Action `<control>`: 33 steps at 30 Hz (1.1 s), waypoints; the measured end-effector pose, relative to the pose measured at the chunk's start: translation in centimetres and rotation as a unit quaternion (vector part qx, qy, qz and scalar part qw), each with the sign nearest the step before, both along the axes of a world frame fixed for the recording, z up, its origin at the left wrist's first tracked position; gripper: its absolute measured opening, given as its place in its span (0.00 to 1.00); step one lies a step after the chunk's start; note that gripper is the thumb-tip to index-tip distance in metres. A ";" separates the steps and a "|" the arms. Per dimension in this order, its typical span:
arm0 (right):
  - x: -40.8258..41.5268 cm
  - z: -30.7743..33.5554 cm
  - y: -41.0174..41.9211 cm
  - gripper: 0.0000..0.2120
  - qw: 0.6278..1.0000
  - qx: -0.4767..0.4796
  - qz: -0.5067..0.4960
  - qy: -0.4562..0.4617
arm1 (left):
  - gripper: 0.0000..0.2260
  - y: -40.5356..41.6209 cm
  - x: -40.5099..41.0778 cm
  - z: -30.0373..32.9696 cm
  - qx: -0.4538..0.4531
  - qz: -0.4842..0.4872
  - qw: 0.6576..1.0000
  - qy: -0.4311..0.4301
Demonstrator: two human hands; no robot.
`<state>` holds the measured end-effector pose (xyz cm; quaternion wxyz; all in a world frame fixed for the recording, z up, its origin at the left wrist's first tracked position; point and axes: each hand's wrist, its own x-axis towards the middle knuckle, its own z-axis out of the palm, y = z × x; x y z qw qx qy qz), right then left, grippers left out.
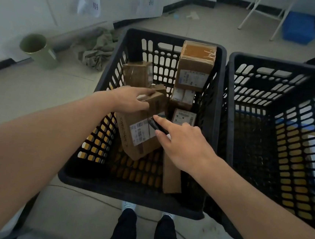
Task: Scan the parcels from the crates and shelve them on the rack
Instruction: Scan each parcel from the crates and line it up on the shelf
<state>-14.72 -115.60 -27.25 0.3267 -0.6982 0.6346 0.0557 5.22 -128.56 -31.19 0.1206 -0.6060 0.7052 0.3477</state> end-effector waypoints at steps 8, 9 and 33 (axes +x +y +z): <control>-1.0 2.7 1.0 0.23 0.994 -0.008 -0.003 -0.105 | 0.38 1.5 1.0 6.7 -0.063 0.041 0.996 0.040; -1.0 3.2 1.0 0.23 0.994 -0.012 -0.002 -0.109 | 0.36 1.8 1.1 7.7 -0.070 0.047 0.995 0.056; -1.9 14.2 1.8 0.21 0.991 -0.080 0.097 -0.054 | 0.34 6.1 5.3 17.8 -0.280 0.193 0.866 0.367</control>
